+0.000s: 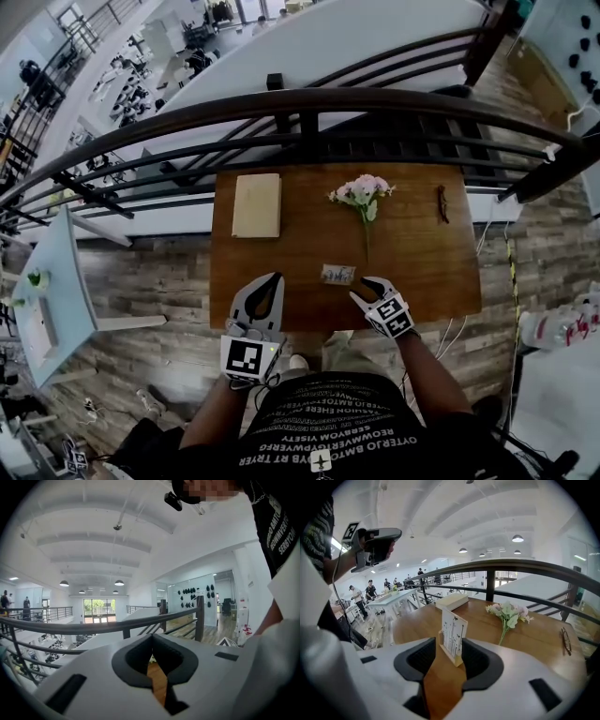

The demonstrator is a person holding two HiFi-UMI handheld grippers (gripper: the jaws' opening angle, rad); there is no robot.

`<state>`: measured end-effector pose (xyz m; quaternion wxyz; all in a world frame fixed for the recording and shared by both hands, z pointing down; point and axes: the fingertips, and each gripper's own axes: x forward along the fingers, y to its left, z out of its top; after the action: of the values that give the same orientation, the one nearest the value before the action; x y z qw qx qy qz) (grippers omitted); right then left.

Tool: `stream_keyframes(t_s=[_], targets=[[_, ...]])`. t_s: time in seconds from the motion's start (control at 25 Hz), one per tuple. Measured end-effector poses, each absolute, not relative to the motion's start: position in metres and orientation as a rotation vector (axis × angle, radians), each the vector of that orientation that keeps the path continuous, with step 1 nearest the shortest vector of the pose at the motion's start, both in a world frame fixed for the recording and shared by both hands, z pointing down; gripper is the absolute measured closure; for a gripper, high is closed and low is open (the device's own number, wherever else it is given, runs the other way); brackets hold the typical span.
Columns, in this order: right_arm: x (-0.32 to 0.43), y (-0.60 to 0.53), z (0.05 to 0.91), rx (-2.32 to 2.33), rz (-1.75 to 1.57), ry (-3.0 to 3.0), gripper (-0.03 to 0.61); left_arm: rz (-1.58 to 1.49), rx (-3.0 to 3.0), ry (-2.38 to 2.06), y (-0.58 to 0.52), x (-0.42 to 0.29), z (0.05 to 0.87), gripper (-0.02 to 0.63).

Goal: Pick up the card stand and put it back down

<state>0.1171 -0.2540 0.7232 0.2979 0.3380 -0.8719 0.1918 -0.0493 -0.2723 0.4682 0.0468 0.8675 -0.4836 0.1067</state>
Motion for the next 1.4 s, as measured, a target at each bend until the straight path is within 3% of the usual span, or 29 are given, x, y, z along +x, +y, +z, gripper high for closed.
stream_keyframes(t_s=[1.4], targets=[[0.109, -0.285, 0.806, 0.935, 0.624, -2.281, 0.390, 0.474, 2.585, -1.454, -0.266, -0.057, 0.500, 0.591]])
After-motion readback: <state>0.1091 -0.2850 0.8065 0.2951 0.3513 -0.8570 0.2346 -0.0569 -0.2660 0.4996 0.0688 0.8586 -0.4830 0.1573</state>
